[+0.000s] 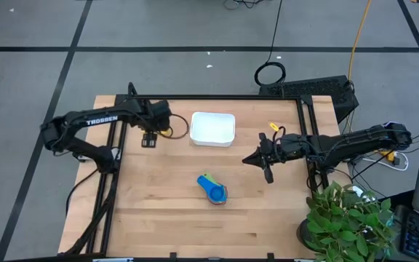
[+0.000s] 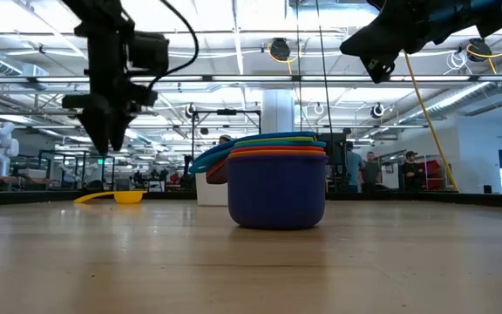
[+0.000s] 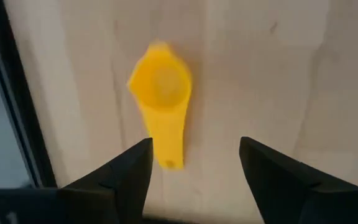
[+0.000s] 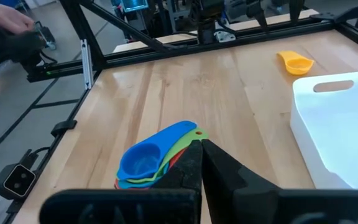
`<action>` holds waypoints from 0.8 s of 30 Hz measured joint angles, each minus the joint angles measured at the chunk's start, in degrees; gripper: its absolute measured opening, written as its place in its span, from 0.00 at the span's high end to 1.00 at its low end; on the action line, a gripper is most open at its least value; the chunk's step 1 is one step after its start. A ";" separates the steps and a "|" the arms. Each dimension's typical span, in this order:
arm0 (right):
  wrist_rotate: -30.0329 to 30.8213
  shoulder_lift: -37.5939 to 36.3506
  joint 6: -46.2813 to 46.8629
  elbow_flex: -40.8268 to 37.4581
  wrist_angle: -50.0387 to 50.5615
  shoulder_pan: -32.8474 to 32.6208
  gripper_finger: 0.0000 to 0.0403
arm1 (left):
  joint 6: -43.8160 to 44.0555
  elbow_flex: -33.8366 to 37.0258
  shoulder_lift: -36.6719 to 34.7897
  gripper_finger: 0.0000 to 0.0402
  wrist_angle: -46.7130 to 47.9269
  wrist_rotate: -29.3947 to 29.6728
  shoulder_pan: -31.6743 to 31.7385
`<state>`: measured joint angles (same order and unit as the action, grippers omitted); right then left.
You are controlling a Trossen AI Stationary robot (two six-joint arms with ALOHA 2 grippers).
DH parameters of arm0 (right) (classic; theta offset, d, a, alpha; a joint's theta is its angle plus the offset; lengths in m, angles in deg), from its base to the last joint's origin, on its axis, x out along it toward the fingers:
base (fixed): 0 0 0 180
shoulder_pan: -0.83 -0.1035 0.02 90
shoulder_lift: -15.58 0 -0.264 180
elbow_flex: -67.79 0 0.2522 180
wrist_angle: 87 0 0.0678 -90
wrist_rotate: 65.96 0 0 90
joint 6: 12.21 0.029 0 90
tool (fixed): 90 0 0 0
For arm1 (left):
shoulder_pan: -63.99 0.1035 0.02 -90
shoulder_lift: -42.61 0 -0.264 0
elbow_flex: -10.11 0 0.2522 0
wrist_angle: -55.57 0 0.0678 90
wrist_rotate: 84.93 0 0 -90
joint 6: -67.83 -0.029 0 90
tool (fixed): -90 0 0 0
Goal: Nest measuring cups in basket
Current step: Stack the yellow measuring cup on top of the blue measuring cup
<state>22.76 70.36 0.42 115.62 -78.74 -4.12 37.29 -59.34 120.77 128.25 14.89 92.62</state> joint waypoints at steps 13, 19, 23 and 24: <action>4.89 0.03 3.54 -5.97 -3.87 0.35 1.00 | -3.13 2.87 -0.06 0.15 -9.78 -2.19 9.82; 4.48 0.05 9.22 -12.97 -17.65 0.39 1.00 | -4.85 2.87 1.79 0.18 -10.21 -3.72 11.81; 4.48 0.02 10.33 -16.17 -26.69 0.39 1.00 | -6.18 2.90 5.25 0.18 -11.91 -4.29 12.27; 4.49 0.02 10.30 -16.65 -27.89 0.39 1.00 | -6.57 2.90 6.15 0.18 -12.41 -4.33 12.25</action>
<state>27.25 70.39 10.72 98.97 -106.63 -3.73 30.72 -56.44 126.92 115.83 10.56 104.87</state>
